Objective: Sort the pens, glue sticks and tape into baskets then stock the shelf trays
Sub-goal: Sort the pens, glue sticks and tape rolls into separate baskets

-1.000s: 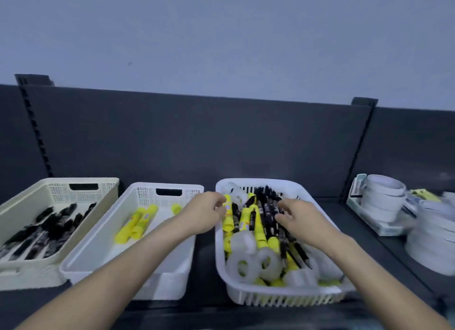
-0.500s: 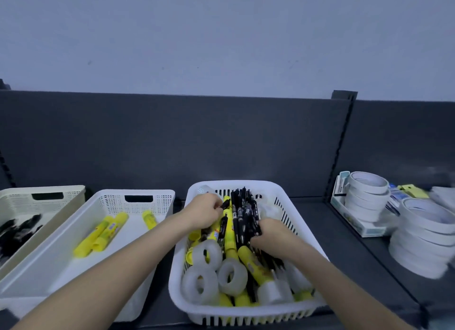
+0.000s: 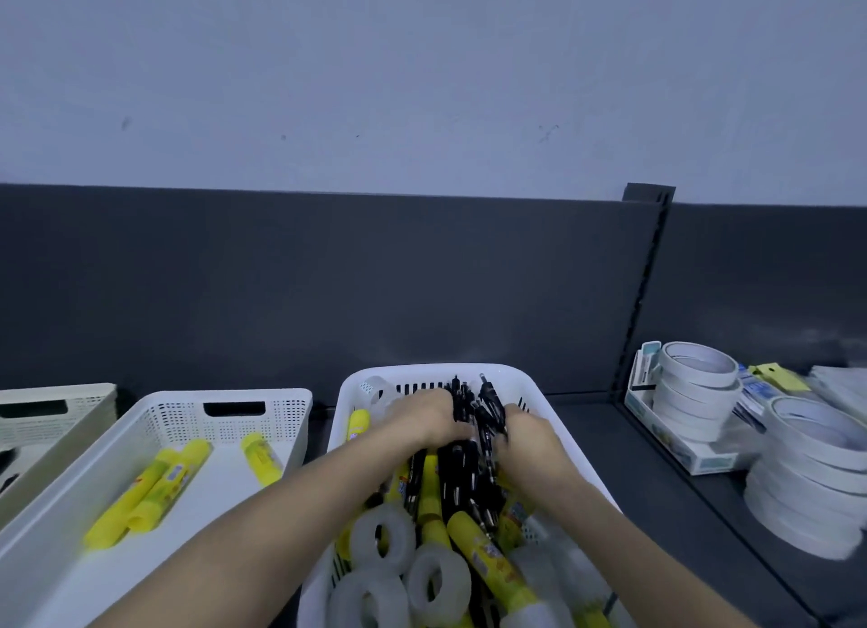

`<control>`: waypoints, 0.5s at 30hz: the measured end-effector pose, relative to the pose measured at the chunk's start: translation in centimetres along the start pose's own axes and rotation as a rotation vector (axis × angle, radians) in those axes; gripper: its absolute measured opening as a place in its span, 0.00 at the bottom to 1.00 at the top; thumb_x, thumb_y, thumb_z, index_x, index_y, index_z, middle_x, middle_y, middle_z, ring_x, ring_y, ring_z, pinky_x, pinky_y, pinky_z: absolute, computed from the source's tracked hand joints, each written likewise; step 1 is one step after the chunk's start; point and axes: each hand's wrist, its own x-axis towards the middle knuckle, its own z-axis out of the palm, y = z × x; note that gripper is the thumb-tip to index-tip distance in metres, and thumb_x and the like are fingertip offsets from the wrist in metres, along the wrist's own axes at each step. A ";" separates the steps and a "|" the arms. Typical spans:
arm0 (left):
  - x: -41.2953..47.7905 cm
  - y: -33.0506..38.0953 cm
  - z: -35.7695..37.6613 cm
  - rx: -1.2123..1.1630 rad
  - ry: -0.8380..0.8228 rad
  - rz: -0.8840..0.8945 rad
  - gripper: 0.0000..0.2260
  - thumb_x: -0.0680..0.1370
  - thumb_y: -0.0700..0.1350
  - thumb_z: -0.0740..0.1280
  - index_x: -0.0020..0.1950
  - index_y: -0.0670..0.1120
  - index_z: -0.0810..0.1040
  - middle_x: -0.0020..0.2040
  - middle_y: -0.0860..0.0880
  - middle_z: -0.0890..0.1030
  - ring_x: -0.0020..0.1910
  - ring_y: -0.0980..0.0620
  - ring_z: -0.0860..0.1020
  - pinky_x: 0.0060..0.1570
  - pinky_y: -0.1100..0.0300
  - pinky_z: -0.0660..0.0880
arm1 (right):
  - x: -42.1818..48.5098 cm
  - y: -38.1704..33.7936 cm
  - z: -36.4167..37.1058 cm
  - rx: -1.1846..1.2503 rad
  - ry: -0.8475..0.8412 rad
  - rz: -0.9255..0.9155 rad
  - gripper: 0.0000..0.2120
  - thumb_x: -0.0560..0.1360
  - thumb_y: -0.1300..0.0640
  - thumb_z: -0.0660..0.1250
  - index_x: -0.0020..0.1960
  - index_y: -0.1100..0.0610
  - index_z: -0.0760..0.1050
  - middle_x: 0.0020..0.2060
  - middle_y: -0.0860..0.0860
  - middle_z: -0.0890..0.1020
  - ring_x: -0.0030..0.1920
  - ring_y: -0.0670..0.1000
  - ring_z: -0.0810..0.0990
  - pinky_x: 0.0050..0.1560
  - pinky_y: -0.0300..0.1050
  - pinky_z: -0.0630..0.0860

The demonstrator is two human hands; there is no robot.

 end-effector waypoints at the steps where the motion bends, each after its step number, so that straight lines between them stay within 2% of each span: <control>1: 0.2 -0.2 -0.1 -0.029 -0.015 -0.008 0.16 0.75 0.56 0.65 0.43 0.42 0.75 0.43 0.46 0.79 0.48 0.45 0.77 0.46 0.55 0.71 | -0.2 0.1 0.0 -0.008 0.020 -0.013 0.05 0.76 0.67 0.53 0.44 0.59 0.61 0.31 0.50 0.66 0.29 0.47 0.65 0.25 0.39 0.59; 3: 0.3 -0.7 -0.1 -0.126 -0.019 -0.058 0.16 0.74 0.51 0.68 0.33 0.46 0.66 0.32 0.49 0.71 0.38 0.46 0.73 0.39 0.57 0.66 | -0.4 0.2 0.1 -0.029 0.043 -0.016 0.05 0.76 0.67 0.53 0.46 0.59 0.62 0.31 0.50 0.67 0.29 0.47 0.66 0.25 0.39 0.59; 4: 0.3 -0.8 -0.1 -0.173 -0.020 -0.083 0.17 0.73 0.48 0.68 0.31 0.46 0.63 0.30 0.49 0.67 0.37 0.46 0.71 0.37 0.58 0.63 | -0.4 0.1 0.2 -0.056 0.050 -0.010 0.04 0.76 0.67 0.54 0.45 0.58 0.62 0.32 0.50 0.67 0.31 0.49 0.67 0.26 0.40 0.60; 7: 0.1 -0.9 0.2 -0.250 -0.026 -0.099 0.16 0.72 0.43 0.67 0.30 0.47 0.61 0.29 0.49 0.65 0.36 0.45 0.72 0.36 0.58 0.62 | -0.7 -0.9 1.2 -0.154 0.021 -0.039 0.10 0.76 0.65 0.56 0.37 0.57 0.62 0.37 0.52 0.71 0.39 0.54 0.69 0.32 0.42 0.63; 8: 0.0 -0.9 0.2 -0.260 -0.041 -0.092 0.15 0.71 0.43 0.66 0.30 0.46 0.62 0.28 0.49 0.66 0.34 0.46 0.70 0.35 0.57 0.62 | -0.8 -1.2 1.7 -0.178 -0.011 -0.061 0.09 0.76 0.65 0.56 0.38 0.57 0.63 0.41 0.55 0.73 0.41 0.54 0.70 0.35 0.42 0.64; 11: -0.5 -0.9 0.2 -0.212 -0.074 -0.079 0.14 0.73 0.43 0.65 0.31 0.46 0.63 0.29 0.50 0.67 0.37 0.46 0.69 0.41 0.56 0.63 | -0.5 -1.6 2.6 -0.090 -0.090 -0.087 0.02 0.77 0.64 0.56 0.47 0.59 0.62 0.53 0.61 0.76 0.45 0.55 0.71 0.35 0.43 0.63; 13: -0.9 -0.8 0.2 -0.213 -0.066 -0.085 0.14 0.74 0.44 0.65 0.32 0.47 0.63 0.30 0.50 0.68 0.41 0.45 0.70 0.45 0.56 0.64 | -0.3 -1.5 2.6 0.010 -0.115 -0.050 0.04 0.77 0.62 0.57 0.51 0.61 0.63 0.54 0.61 0.74 0.47 0.56 0.71 0.39 0.43 0.66; 15: -1.1 -0.6 0.2 -0.256 -0.049 -0.086 0.12 0.75 0.43 0.63 0.33 0.47 0.64 0.35 0.49 0.71 0.46 0.42 0.74 0.53 0.54 0.68 | -0.1 -1.3 2.6 0.100 -0.118 -0.029 0.11 0.75 0.64 0.58 0.56 0.64 0.66 0.52 0.60 0.74 0.48 0.56 0.73 0.41 0.43 0.69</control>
